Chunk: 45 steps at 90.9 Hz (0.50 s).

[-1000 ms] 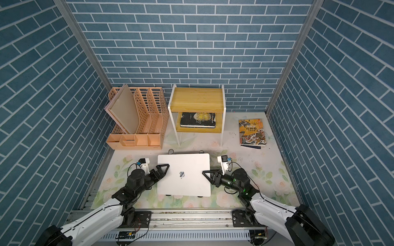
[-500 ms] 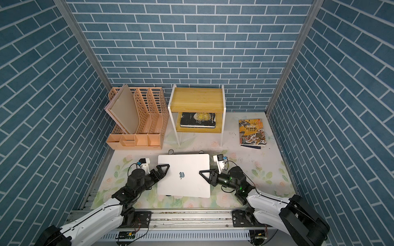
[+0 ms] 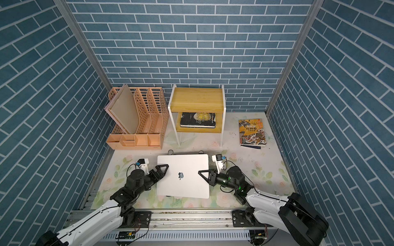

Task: Close the laptop lid and set it aside
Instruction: Pick up the laptop from the computer stand.

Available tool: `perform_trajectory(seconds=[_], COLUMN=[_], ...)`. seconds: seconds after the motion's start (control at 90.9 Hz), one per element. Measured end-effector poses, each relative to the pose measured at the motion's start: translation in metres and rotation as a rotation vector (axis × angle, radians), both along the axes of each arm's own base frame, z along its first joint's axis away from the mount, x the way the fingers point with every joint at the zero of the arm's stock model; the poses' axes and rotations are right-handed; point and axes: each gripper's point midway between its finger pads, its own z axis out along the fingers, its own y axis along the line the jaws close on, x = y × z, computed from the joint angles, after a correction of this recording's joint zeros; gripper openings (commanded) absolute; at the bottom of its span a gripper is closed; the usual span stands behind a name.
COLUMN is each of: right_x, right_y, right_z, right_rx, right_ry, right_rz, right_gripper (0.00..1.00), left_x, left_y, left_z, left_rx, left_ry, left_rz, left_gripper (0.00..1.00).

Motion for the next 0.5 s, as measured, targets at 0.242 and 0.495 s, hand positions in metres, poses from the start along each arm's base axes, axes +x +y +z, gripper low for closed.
perform_trajectory(seconds=[0.242, 0.495], right_x=[-0.001, -0.002], right_y=[0.002, 0.003], right_z=[0.003, 0.007], right_rx=[0.004, 0.004], right_ry=[-0.002, -0.002], right_rz=[0.005, 0.001], right_gripper=[0.0, 0.0], left_x=[0.0, 0.003], left_y=[0.004, 0.012], left_z=[0.007, 0.027], left_rx=[0.007, 0.018], left_ry=[-0.012, -0.051], left_rz=[0.021, 0.058], left_gripper=[1.0, 1.0])
